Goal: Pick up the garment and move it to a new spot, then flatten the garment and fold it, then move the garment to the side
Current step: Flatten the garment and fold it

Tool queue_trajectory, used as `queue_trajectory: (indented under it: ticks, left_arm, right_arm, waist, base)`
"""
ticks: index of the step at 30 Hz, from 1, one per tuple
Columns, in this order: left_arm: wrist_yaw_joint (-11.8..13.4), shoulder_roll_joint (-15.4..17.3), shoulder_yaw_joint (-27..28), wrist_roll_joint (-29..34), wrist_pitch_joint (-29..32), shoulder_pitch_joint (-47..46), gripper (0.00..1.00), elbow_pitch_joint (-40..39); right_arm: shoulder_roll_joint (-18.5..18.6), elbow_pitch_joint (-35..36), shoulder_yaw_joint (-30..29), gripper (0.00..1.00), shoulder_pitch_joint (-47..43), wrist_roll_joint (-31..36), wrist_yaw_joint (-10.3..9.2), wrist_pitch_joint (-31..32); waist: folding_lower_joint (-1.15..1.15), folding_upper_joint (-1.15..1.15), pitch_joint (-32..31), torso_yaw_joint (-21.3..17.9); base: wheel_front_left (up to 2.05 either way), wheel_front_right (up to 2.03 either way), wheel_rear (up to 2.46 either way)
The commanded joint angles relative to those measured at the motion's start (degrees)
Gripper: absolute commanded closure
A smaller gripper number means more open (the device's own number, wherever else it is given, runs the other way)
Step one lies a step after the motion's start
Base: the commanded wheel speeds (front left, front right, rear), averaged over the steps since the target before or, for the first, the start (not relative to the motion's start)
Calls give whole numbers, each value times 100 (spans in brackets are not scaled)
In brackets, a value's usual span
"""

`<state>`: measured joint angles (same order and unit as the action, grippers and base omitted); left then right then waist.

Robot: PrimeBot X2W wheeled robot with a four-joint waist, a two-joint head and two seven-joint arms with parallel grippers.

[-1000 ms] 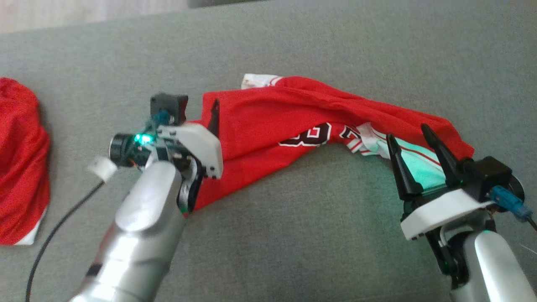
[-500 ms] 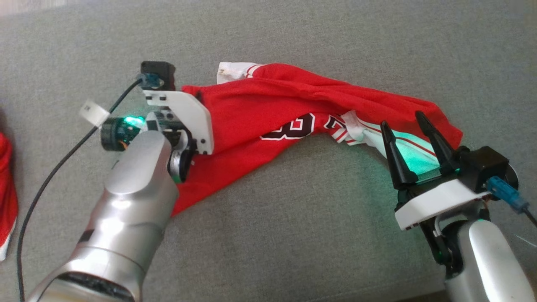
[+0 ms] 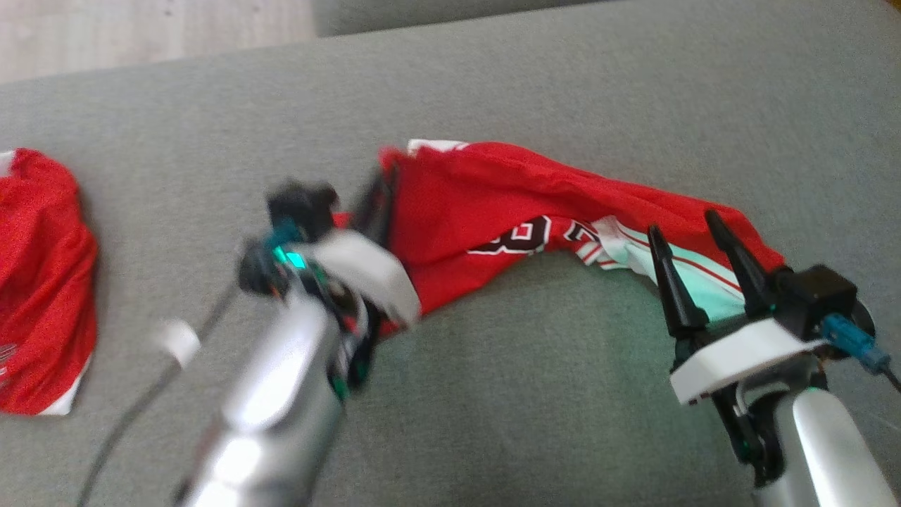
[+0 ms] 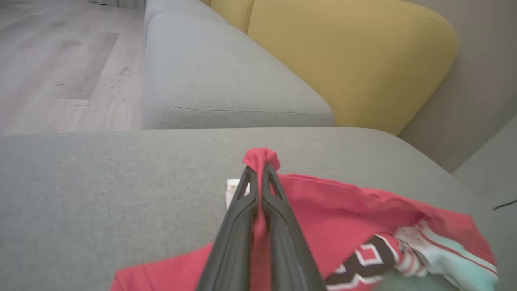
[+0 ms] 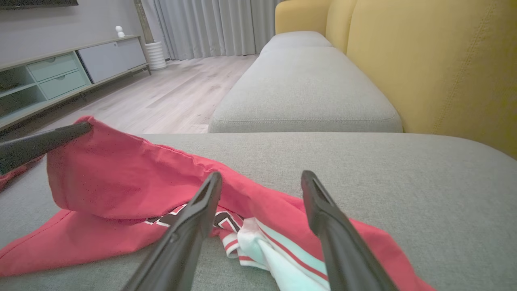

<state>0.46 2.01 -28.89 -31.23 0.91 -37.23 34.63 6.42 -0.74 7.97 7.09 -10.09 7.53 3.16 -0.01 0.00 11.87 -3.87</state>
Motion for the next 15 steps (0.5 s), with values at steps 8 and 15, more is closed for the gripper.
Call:
queue_trajectory:
  ticks: [8,15]
  left_arm:
    - [204,703,-511,-227,1188,2327,100,-2935]
    - [1002,1325,-740,-35,2271,3338,0,-4156]
  right_arm:
    - [52,340,-55,0,-269,-13,-4,164]
    - [-8,409,34,0,-276,-39,-4,232]
  waist:
    - [1,0,-410,521]
    - [1,0,-477,693]
  base:
    - [0,0,0]
    - [0,0,0]
